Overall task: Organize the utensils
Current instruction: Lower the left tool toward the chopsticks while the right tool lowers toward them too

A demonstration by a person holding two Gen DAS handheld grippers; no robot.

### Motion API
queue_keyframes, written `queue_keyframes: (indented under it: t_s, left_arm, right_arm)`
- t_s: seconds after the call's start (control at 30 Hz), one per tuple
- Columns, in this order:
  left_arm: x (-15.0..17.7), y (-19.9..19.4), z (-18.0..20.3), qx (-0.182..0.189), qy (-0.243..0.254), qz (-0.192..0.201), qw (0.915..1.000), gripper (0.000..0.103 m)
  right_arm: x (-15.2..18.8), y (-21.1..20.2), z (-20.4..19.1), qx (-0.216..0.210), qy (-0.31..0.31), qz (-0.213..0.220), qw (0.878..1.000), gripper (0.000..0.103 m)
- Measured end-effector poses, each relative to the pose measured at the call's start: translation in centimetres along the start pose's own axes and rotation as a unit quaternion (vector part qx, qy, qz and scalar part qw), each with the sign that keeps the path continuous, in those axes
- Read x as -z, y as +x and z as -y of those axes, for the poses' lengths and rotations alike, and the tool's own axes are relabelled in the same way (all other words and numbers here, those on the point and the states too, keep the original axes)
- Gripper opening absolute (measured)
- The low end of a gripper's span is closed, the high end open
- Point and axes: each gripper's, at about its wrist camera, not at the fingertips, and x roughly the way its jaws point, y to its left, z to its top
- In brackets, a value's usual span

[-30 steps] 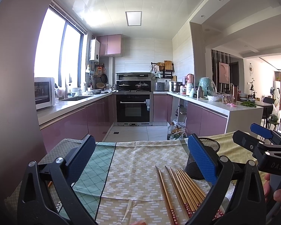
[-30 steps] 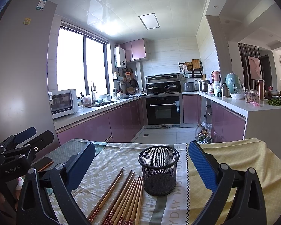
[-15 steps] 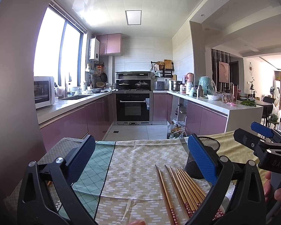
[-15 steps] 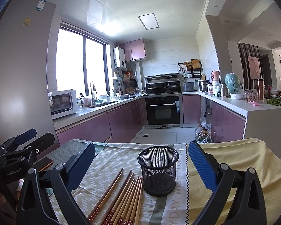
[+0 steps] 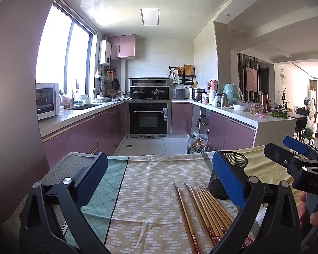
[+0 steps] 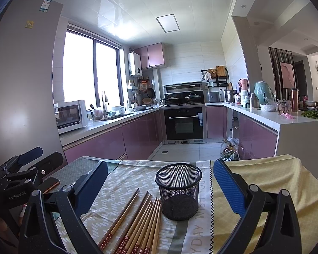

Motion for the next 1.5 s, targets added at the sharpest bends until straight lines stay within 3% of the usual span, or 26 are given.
queue_keyframes:
  t_s: [0.37,0.53,0.73,1.07,1.23,1.3,1.5]
  left_arm:
    - [0.9,2.0,0.3,-0.001,0.008,-0.04,0.9992,0.097]
    - [1.5,2.9,0.7,-0.002,0.015,-0.058,0.9982,0.097]
    - [2.3,4.0,1.3,0.0,0.028,-0.079,0.9965,0.097]
    - [3.4,5.5,1.8,0.002,0.044,-0.103,0.9937,0.097]
    - [4.1,6.8,2.0,0.006,0.052,-0.127,0.9905,0.097]
    - [4.6,7.7,2.0,0.012,0.055,-0.144,0.988,0.097]
    - [7.1,11.4,2.0,0.046,0.064,-0.229,0.9702,0.082]
  right_arm:
    - [1.1,0.9,0.4,-0.008,0.001,-0.027,1.0,0.096]
    - [1.9,1.7,0.9,-0.014,0.009,-0.058,0.998,0.096]
    - [3.4,3.7,1.5,-0.016,0.013,-0.125,0.992,0.096]
    - [6.8,7.8,2.0,-0.017,0.006,-0.253,0.967,0.096]
    - [7.5,9.3,1.8,-0.025,-0.001,-0.286,0.958,0.085]
    - [7.8,9.9,2.0,-0.025,0.002,-0.299,0.954,0.077]
    - [8.4,10.9,2.1,-0.03,-0.001,-0.327,0.944,0.059]
